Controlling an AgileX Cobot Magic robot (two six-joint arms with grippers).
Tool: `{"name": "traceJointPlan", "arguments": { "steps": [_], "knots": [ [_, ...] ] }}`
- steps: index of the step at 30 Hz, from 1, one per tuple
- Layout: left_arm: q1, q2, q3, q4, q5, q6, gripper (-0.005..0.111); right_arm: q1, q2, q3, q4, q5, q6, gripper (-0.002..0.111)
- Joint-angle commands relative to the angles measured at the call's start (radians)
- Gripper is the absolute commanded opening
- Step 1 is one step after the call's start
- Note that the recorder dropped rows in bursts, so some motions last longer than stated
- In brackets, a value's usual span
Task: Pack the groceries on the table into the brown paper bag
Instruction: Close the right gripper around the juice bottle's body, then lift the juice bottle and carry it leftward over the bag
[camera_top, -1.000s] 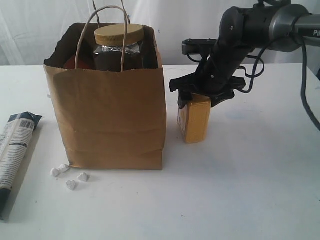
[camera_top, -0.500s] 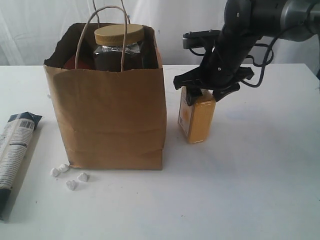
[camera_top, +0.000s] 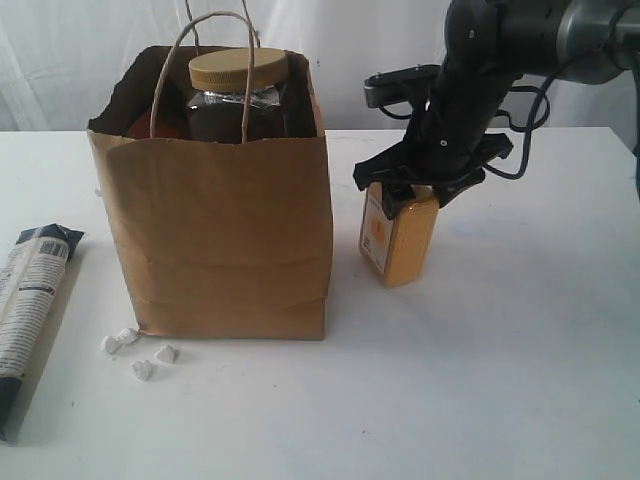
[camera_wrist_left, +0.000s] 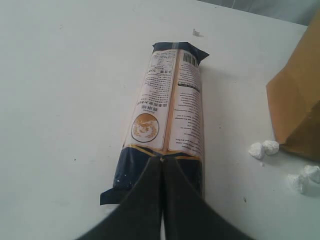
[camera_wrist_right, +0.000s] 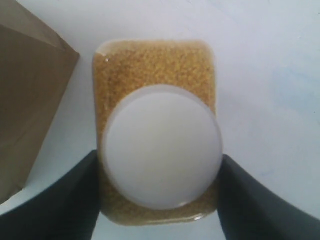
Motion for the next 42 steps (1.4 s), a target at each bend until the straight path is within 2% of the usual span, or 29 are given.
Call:
{"name": "traceJointPlan", "arguments": {
  "steps": [1,3,10,32,35,42],
  "knots": [
    [-0.005,-0.004,0.004,-0.001,-0.001,0.001,0.0,-0.001,0.004,0.001,-0.016,0.051,-0.009,0.009],
    [-0.005,-0.004,0.004,-0.001,-0.001,0.001,0.0,-0.001,0.002,0.001,-0.016,0.051,-0.009,0.0],
    [-0.005,-0.004,0.004,-0.001,-0.001,0.001,0.0,-0.001,-0.036,0.001,-0.016,0.062,-0.009,0.0],
    [-0.005,-0.004,0.004,-0.001,-0.001,0.001,0.0,-0.001,-0.414,-0.004,0.021,0.142,-0.024,0.0],
    [-0.005,-0.004,0.004,-0.001,-0.001,0.001,0.0,-0.001,-0.469,-0.035,0.118,0.097,-0.102,0.0],
    [-0.005,-0.004,0.004,-0.001,-0.001,0.001,0.0,-0.001,-0.527,-0.11,0.554,-0.113,-0.462,0.0]
  ]
}}
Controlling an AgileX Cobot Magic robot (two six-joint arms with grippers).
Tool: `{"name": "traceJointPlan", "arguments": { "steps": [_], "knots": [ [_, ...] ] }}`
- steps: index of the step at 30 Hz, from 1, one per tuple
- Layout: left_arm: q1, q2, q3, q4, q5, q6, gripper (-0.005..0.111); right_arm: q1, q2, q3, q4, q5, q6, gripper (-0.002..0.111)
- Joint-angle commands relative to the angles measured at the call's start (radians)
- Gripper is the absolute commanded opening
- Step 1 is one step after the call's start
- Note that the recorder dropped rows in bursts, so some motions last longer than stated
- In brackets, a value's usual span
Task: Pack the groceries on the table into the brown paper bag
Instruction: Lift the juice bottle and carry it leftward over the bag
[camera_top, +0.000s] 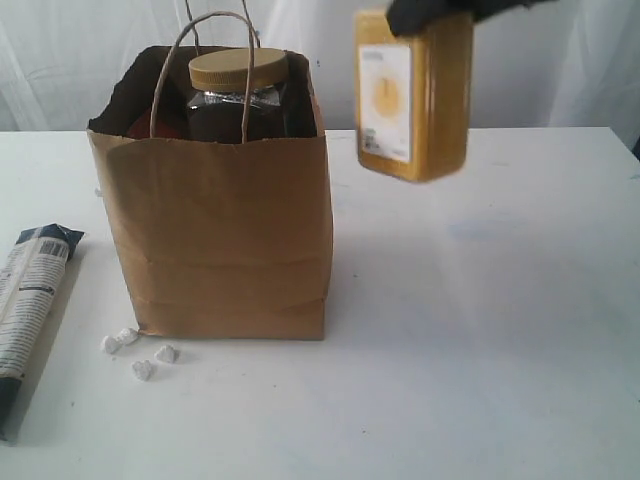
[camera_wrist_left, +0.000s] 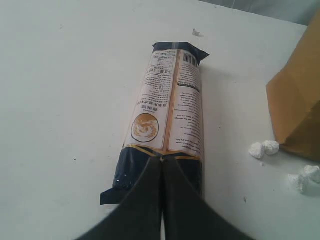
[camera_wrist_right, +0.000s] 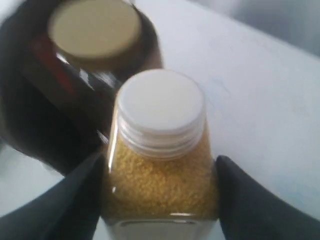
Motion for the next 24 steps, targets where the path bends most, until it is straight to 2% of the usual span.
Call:
{"name": "traceJointPlan", "arguments": {
  "steps": [1,7,11,18,24],
  "knots": [
    [-0.005,-0.004,0.004,-0.001,-0.001,0.001,0.0,-0.001,-0.034,-0.058,0.313,-0.198,-0.251,0.0],
    [-0.005,-0.004,0.004,-0.001,-0.001,0.001,0.0,-0.001,-0.019,-0.061,0.612,-0.3,-0.533,0.0],
    [-0.005,-0.004,0.004,-0.001,-0.001,0.001,0.0,0.008,0.007,-0.061,0.72,-0.318,-0.659,0.0],
    [-0.005,-0.004,0.004,-0.001,-0.001,0.001,0.0,0.103,0.068,-0.061,0.734,-0.403,-0.812,0.0],
    [-0.005,-0.004,0.004,-0.001,-0.001,0.001,0.0,0.186,0.124,-0.061,0.734,-0.592,-0.885,0.0]
  ]
}}
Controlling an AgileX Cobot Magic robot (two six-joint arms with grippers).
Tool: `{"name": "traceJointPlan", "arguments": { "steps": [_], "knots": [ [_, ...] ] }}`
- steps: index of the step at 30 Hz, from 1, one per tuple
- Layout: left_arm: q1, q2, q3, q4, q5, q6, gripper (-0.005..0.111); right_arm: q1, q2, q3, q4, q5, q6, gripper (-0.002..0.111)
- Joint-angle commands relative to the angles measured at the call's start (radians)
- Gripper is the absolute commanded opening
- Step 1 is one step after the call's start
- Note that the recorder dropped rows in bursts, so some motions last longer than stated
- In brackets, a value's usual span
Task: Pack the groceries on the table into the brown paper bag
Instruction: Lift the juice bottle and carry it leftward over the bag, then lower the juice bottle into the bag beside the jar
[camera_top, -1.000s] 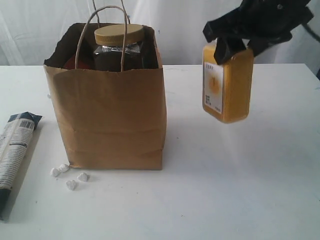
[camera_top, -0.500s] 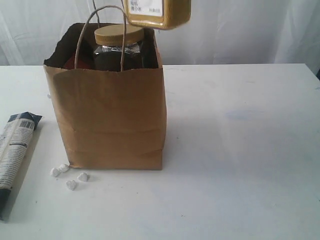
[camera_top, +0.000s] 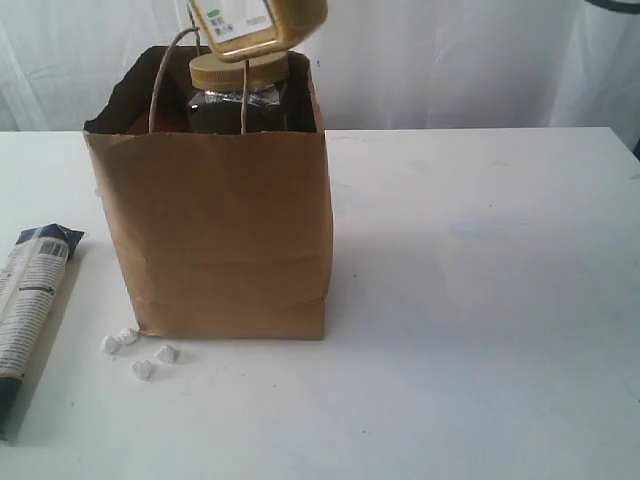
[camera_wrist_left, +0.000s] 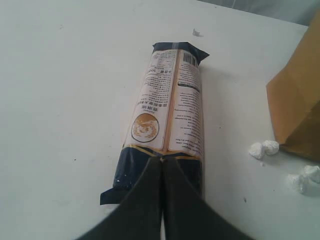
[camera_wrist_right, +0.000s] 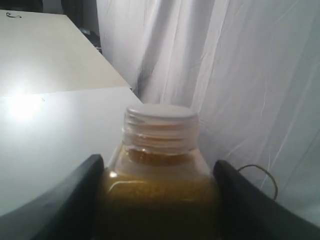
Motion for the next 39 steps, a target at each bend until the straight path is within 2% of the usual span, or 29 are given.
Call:
{"name": "traceJointPlan", "arguments": {
  "steps": [1,5,10,19,22,27,32,35,39],
  "knots": [
    [-0.005,-0.004,0.004,-0.001,-0.001,0.001,0.0,0.049,0.021,-0.013,0.054,-0.18,-0.033,0.0],
    [-0.005,-0.004,0.004,-0.001,-0.001,0.001,0.0,0.081,0.059,-0.013,0.054,-0.211,-0.099,0.0],
    [-0.005,-0.004,0.004,-0.001,-0.001,0.001,0.0,0.164,0.062,-0.071,0.055,-0.349,-0.265,0.0],
    [-0.005,-0.004,0.004,-0.001,-0.001,0.001,0.0,0.167,0.104,-0.092,0.029,-0.522,-0.29,0.0],
    [-0.005,-0.004,0.004,-0.001,-0.001,0.001,0.0,0.167,0.123,-0.092,0.029,-0.514,-0.295,0.0],
    [-0.005,-0.004,0.004,-0.001,-0.001,0.001,0.0,0.167,0.159,-0.092,0.029,-0.396,-0.278,0.0],
    [-0.005,-0.004,0.004,-0.001,-0.001,0.001,0.0,0.167,0.161,-0.092,0.033,-0.311,-0.157,0.0],
    [-0.005,-0.004,0.004,-0.001,-0.001,0.001,0.0,0.167,0.17,-0.092,0.033,-0.292,-0.074,0.0],
    [-0.005,-0.004,0.004,-0.001,-0.001,0.001,0.0,0.167,0.226,-0.092,0.033,-0.373,-0.021,0.0]
  ]
}}
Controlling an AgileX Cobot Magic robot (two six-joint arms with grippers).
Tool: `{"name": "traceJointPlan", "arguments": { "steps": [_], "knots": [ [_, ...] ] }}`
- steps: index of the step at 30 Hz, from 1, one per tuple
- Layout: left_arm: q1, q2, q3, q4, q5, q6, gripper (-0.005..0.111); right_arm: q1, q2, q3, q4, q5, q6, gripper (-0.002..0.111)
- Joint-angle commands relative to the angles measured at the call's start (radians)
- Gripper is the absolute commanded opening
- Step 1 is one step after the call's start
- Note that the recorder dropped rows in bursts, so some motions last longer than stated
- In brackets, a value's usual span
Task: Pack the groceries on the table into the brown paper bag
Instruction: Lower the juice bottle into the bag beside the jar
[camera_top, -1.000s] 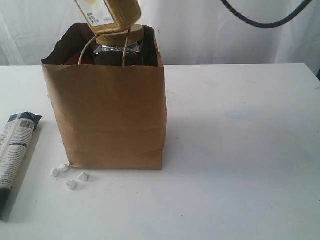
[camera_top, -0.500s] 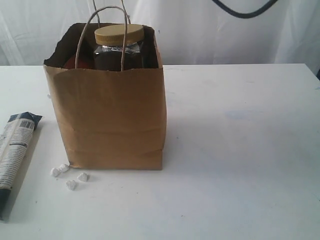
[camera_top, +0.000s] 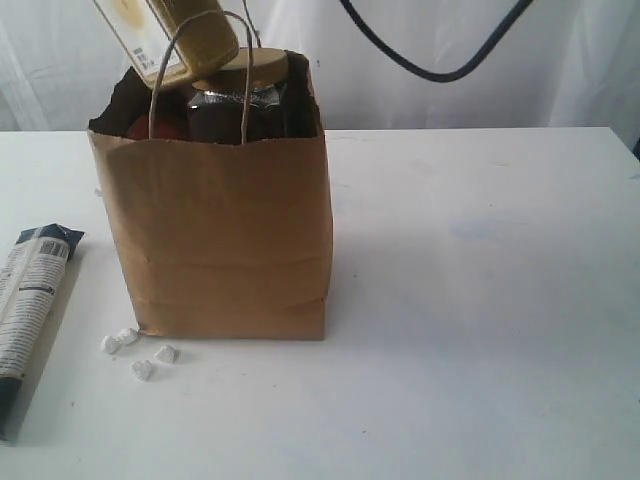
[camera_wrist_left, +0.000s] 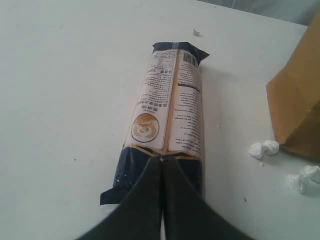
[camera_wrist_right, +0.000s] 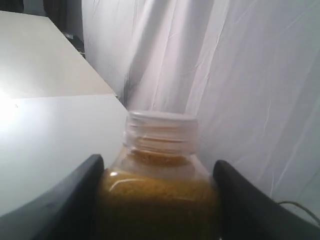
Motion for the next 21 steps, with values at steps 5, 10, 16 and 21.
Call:
{"name": "traceJointPlan", "arguments": {
  "steps": [5,10,16,21],
  "knots": [
    [-0.005,-0.004,0.004,-0.001,-0.001,0.001,0.0,0.0,0.058,-0.019,0.016,-0.115,0.108,0.0],
    [-0.005,-0.004,0.004,-0.001,-0.001,0.001,0.0,0.0,0.058,-0.019,0.016,-0.093,0.162,0.0],
    [-0.005,-0.004,0.004,-0.001,-0.001,0.001,0.0,0.0,0.058,-0.019,0.008,-0.02,0.162,0.0],
    [-0.005,-0.004,0.004,-0.001,-0.001,0.001,0.0,-0.002,0.058,-0.019,-0.053,0.013,0.162,0.0]
  ]
}}
